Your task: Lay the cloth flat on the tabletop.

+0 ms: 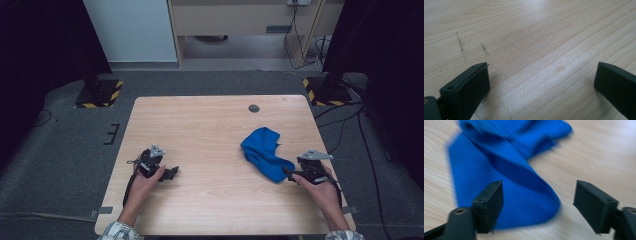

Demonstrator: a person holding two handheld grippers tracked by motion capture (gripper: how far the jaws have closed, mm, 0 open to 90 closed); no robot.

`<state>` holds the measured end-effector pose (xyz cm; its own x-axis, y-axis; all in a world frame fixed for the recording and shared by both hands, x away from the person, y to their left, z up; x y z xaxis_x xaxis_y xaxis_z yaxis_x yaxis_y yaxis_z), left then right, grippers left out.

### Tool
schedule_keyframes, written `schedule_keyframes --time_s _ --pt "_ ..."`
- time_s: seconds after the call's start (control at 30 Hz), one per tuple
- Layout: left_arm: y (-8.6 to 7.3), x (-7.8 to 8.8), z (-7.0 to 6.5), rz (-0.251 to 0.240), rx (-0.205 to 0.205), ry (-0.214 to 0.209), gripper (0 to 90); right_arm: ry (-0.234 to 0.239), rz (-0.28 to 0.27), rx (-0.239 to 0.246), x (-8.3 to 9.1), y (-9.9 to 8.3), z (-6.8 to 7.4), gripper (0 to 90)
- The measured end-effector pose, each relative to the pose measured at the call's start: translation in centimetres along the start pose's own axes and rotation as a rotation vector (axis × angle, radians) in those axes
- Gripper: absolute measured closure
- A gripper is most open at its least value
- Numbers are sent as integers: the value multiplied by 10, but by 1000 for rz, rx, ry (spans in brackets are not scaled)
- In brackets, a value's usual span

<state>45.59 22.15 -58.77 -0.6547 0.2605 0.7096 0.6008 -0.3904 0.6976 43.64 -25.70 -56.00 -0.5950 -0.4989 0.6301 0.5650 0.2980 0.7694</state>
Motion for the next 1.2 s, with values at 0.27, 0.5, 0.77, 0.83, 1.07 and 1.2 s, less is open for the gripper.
schedule_keyframes --time_s 0.27,0.5,0.77,0.83,1.07,1.2 --pt "-1 1 -1 -2 0 5 0 94 -59 62 -20 34 37 243" --pt "-3 4 -3 -3 -1 4 0 155 -15 116 -54 41 57 178" --pt "-4 4 -3 -2 -1 6 0 158 45 88 -74 39 51 498" --pt "-4 4 -3 -2 1 7 0 168 54 103 -75 37 52 631" --pt "-4 5 -4 -1 1 7 0 258 20 141 -70 46 72 811" --pt "-4 5 -4 0 1 9 0 302 8 169 -71 53 92 811"
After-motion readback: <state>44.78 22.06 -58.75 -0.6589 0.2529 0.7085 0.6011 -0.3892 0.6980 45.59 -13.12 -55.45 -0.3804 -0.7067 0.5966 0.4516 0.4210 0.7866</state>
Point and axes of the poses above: each handheld gripper's, and its own axes: x roughly backward along the jaws, y roughly out of its top, z roughly to its left, the point moved 7 cm from there along -x, roughly forward along the jaws, and after that the axes turned 8 degrees about y, right-handed, at the moved point
